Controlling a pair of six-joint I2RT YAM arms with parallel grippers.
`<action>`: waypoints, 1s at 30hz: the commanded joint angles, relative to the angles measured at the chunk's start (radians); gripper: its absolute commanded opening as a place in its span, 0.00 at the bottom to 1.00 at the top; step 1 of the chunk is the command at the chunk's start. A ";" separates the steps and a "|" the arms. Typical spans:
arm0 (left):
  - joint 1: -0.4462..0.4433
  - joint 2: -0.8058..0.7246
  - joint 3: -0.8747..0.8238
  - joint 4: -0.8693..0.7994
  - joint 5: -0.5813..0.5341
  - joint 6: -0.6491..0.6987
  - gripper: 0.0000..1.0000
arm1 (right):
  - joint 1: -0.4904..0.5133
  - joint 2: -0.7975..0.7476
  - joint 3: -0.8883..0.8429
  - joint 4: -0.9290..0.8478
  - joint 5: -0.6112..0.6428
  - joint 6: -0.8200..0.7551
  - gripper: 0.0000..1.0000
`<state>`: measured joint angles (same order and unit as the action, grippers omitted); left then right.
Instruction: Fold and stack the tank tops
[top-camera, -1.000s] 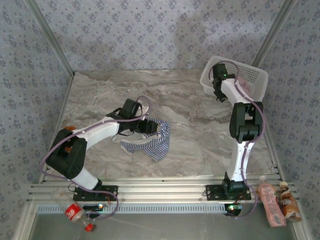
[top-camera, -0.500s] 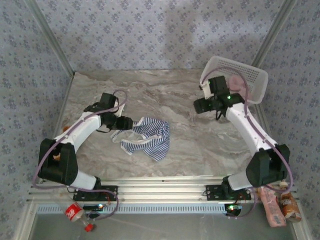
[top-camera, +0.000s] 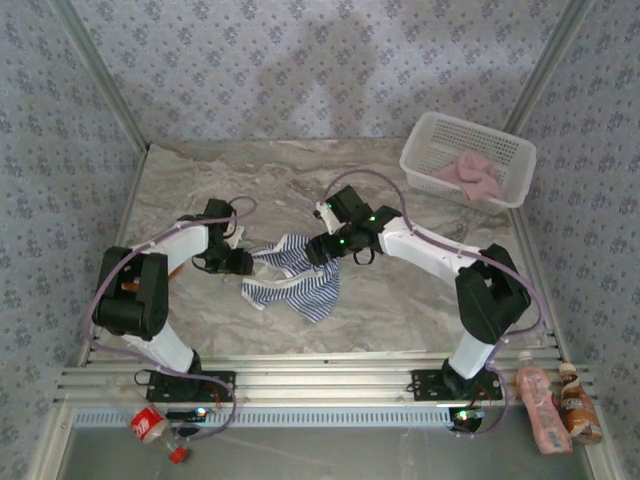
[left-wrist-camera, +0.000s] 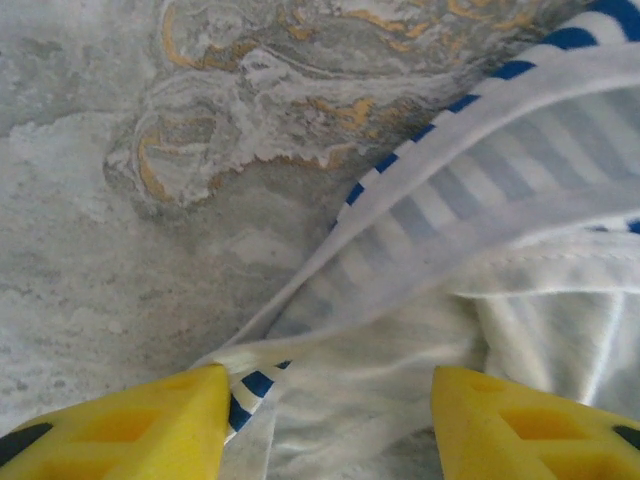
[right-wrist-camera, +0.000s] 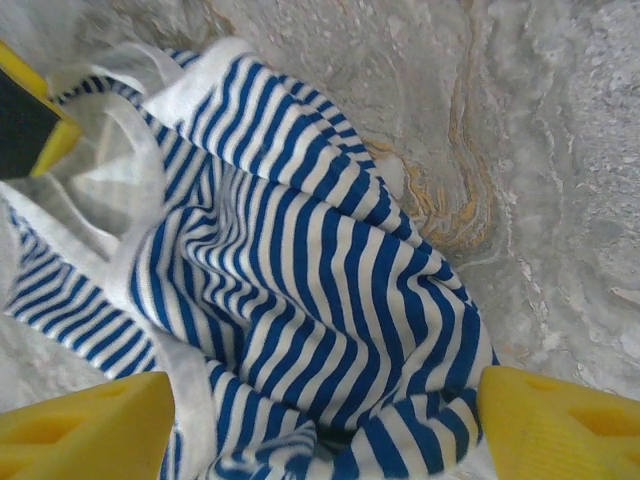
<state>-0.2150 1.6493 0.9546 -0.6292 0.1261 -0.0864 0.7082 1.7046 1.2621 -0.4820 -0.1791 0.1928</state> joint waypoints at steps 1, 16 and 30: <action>0.011 0.035 0.013 0.023 -0.032 0.028 0.50 | 0.010 0.034 0.021 -0.026 0.017 0.032 0.70; 0.052 -0.144 0.230 -0.203 -0.130 0.079 0.00 | -0.089 -0.160 0.029 -0.147 0.202 -0.110 0.05; 0.055 -0.440 0.397 -0.334 0.181 -0.219 0.00 | -0.396 -0.249 0.219 -0.162 -0.102 -0.319 0.09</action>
<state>-0.1635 1.2709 1.3808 -0.9394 0.1825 -0.1673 0.3378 1.4178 1.4231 -0.6086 -0.1814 -0.0727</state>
